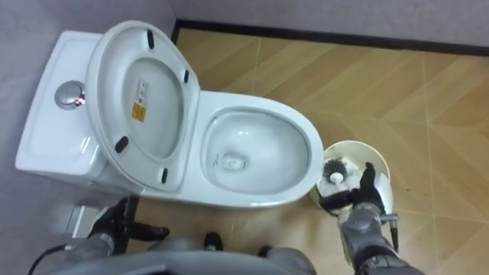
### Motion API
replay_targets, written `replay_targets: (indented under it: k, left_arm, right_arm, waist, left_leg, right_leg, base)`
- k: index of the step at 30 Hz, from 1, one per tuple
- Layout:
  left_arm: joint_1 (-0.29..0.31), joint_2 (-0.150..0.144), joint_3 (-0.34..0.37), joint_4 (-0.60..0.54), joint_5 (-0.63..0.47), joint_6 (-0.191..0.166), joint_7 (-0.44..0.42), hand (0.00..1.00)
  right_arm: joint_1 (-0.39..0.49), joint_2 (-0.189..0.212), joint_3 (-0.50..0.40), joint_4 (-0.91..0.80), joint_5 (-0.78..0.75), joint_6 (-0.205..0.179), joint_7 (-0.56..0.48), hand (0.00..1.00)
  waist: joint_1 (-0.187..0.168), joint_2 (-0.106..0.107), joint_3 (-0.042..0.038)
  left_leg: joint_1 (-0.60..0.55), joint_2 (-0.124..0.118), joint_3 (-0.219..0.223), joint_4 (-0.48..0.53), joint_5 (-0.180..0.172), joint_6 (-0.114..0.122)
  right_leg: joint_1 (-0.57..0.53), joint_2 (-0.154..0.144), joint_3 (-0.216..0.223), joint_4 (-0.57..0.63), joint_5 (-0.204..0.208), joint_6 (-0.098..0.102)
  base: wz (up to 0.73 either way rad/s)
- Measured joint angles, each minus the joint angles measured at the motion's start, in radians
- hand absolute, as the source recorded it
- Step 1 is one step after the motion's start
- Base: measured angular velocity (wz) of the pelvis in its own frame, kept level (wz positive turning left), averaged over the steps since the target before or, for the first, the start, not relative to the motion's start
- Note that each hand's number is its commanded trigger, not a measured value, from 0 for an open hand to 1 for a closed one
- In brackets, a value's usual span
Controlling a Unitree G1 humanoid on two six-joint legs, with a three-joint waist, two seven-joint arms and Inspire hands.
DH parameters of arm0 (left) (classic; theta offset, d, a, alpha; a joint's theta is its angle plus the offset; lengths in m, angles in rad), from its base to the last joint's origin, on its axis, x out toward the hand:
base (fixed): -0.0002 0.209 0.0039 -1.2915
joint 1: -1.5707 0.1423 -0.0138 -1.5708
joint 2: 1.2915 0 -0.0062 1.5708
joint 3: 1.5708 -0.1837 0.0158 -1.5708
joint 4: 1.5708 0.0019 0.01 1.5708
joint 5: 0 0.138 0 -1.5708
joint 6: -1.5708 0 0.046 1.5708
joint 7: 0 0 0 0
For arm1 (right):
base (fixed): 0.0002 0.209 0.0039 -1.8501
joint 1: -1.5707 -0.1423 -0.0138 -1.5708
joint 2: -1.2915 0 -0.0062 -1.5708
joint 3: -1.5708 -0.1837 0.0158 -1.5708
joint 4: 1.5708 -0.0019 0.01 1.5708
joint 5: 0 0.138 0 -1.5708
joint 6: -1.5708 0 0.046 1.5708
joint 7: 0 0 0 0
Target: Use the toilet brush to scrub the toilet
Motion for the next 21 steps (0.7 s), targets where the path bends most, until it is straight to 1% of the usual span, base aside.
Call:
replay_targets:
  k: [2,3,4,5,6,7,8,9,10,11,12,13,14,15,16,18,20,21]
  left_arm:
    - [-0.027,0.001,-0.022,0.011,-0.005,-0.002,0.002,0.00]
    - [-0.046,0.001,-0.035,0.024,-0.013,-0.001,0.002,0.00]
    - [-0.068,0.001,-0.049,0.039,-0.017,-0.001,0.002,0.00]
    - [-0.089,0.001,-0.068,0.051,-0.022,0.000,0.002,0.00]
    - [-0.098,0.000,-0.076,0.052,-0.024,0.000,0.002,0.00]
    - [-0.121,-0.003,-0.091,0.056,-0.026,0.000,0.005,0.00]
    - [-0.137,-0.006,-0.108,0.057,-0.040,0.000,0.014,0.00]
    - [-0.146,-0.007,-0.116,0.057,-0.046,0.000,0.019,0.00]
    - [-0.170,-0.009,-0.132,0.056,-0.060,0.001,0.030,0.00]
    - [-0.185,-0.011,-0.150,0.056,-0.062,0.001,0.045,0.00]
    - [-0.195,-0.012,-0.156,0.055,-0.062,0.001,0.049,0.00]
    - [-0.210,-0.017,-0.172,0.051,-0.063,0.005,0.060,0.00]
    - [-0.214,-0.020,-0.180,0.047,-0.063,0.007,0.063,0.00]
    - [-0.229,-0.024,-0.196,0.042,-0.064,0.009,0.066,0.00]
    - [-0.245,-0.026,-0.214,0.036,-0.072,0.014,0.066,0.00]
    - [-0.248,-0.024,-0.226,0.024,-0.102,0.016,0.070,0.00]
    - [-0.254,-0.021,-0.239,-0.008,-0.139,0.021,0.087,0.00]
    - [-0.259,-0.020,-0.243,-0.013,-0.147,0.022,0.089,0.00]
  right_arm:
    - [-0.025,0.000,0.004,0.028,0.032,0.002,-0.014,0.00]
    - [-0.041,0.001,0.008,0.043,0.059,0.003,-0.022,0.00]
    - [-0.059,0.002,0.010,0.065,0.078,0.004,-0.029,0.00]
    - [-0.069,0.001,0.010,0.076,0.099,0.008,-0.035,0.00]
    - [-0.079,0.001,0.009,0.087,0.110,0.013,-0.039,0.00]
    - [-0.098,-0.002,0.007,0.101,0.123,0.021,-0.047,0.00]
    - [-0.109,-0.004,0.007,0.109,0.146,0.023,-0.058,0.00]
    - [-0.116,-0.004,0.007,0.114,0.157,0.023,-0.062,0.00]
    - [-0.133,-0.004,0.013,0.125,0.181,0.024,-0.066,0.00]
    - [-0.149,-0.005,0.020,0.127,0.200,0.028,-0.072,0.00]
    - [-0.160,-0.006,0.023,0.127,0.206,0.033,-0.072,0.00]
    - [-0.175,-0.010,0.030,0.128,0.222,0.043,-0.072,0.00]
    - [-0.179,-0.012,0.034,0.128,0.227,0.046,-0.072,0.00]
    - [-0.183,-0.017,0.039,0.125,0.241,0.046,-0.072,0.00]
    - [-0.187,-0.024,0.046,0.125,0.267,0.047,-0.072,0.00]
    - [-0.202,-0.035,0.053,0.125,0.301,0.058,-0.073,0.00]
    - [-0.225,-0.057,0.065,0.124,0.355,0.066,-0.073,0.00]
    - [-0.233,-0.064,0.065,0.125,0.367,0.070,-0.073,0.00]
  waist:
    - [0.002,-0.003,0.0035]
    - [0.002,-0.006,0.0066]
    - [0.002,-0.009,0.0123]
    - [0.001,-0.009,0.0160]
    - [-0.002,-0.008,0.0172]
    - [-0.003,-0.004,0.0259]
    - [-0.004,-0.003,0.0287]
    - [-0.004,-0.003,0.0289]
    - [-0.003,-0.001,0.0309]
    - [-0.001,-0.001,0.0343]
    - [-0.001,0.002,0.0371]
    - [-0.003,0.003,0.0408]
    - [-0.005,0.003,0.0416]
    - [-0.005,0.005,0.0443]
    - [-0.005,0.004,0.0453]
    - [0.001,0.004,0.0453]
    - [0.002,0.003,0.0457]
    - [0.003,0.003,0.0457]
  left_leg:
    - [-0.032,0.001,0.000,0.010,0.001,0.001]
    - [-0.056,0.002,0.000,0.021,0.001,0.002]
    - [-0.080,0.003,-0.001,0.036,0.001,0.005]
    - [-0.108,0.008,-0.006,0.052,0.000,0.008]
    - [-0.124,0.008,-0.010,0.064,-0.001,0.009]
    - [-0.162,0.010,-0.017,0.092,-0.001,0.011]
    - [-0.198,0.011,-0.021,0.110,0.000,0.014]
    - [-0.216,0.012,-0.023,0.120,-0.001,0.016]
    - [-0.258,0.017,-0.024,0.150,-0.004,0.022]
    - [-0.303,0.019,-0.025,0.178,-0.007,0.027]
    - [-0.323,0.019,-0.027,0.191,-0.008,0.031]
    - [-0.358,0.016,-0.029,0.204,-0.006,0.038]
    - [-0.374,0.013,-0.031,0.210,-0.004,0.041]
    - [-0.406,0.005,-0.041,0.224,-0.001,0.046]
    - [-0.438,-0.001,-0.044,0.236,0.003,0.052]
    - [-0.485,-0.003,-0.044,0.253,0.009,0.058]
    - [-0.554,-0.010,-0.046,0.286,0.013,0.066]
    - [-0.573,-0.011,-0.046,0.296,0.013,0.067]
  right_leg:
    - [-0.036,-0.001,0.001,0.018,0.000,0.000]
    - [-0.061,-0.002,0.001,0.030,0.000,-0.001]
    - [-0.083,-0.002,0.001,0.039,0.002,-0.003]
    - [-0.105,-0.002,-0.002,0.050,0.002,-0.004]
    - [-0.119,-0.003,-0.004,0.058,0.003,-0.004]
    - [-0.150,-0.007,-0.014,0.080,0.002,-0.004]
    - [-0.185,-0.011,-0.021,0.101,0.002,-0.005]
    - [-0.204,-0.012,-0.022,0.114,0.001,-0.005]
    - [-0.244,-0.013,-0.021,0.142,0.000,-0.007]
    - [-0.290,-0.018,-0.023,0.175,-0.006,-0.009]
    - [-0.311,-0.021,-0.024,0.192,-0.009,-0.010]
    - [-0.349,-0.029,-0.024,0.223,-0.016,-0.009]
    - [-0.367,-0.033,-0.023,0.236,-0.020,-0.008]
    - [-0.401,-0.041,-0.024,0.259,-0.029,-0.006]
    - [-0.437,-0.049,-0.025,0.286,-0.035,-0.003]
    - [-0.489,-0.056,-0.025,0.310,-0.034,-0.002]
    - [-0.563,-0.065,-0.023,0.362,-0.038,-0.002]
    - [-0.583,-0.069,-0.023,0.375,-0.040,-0.002]
  base:
    - [0.00]
    - [0.00]
    - [0.00]
    - [0.04]
    - [0.14]
    - [0.14]
    - [0.13]
    - [0.04]
    - [0.00]
    - [0.00]
    - [0.05]
    - [0.09]
    - [0.16]
    - [0.21]
    - [0.19]
    - [0.05]
    - [0.06]
    - [0.08]
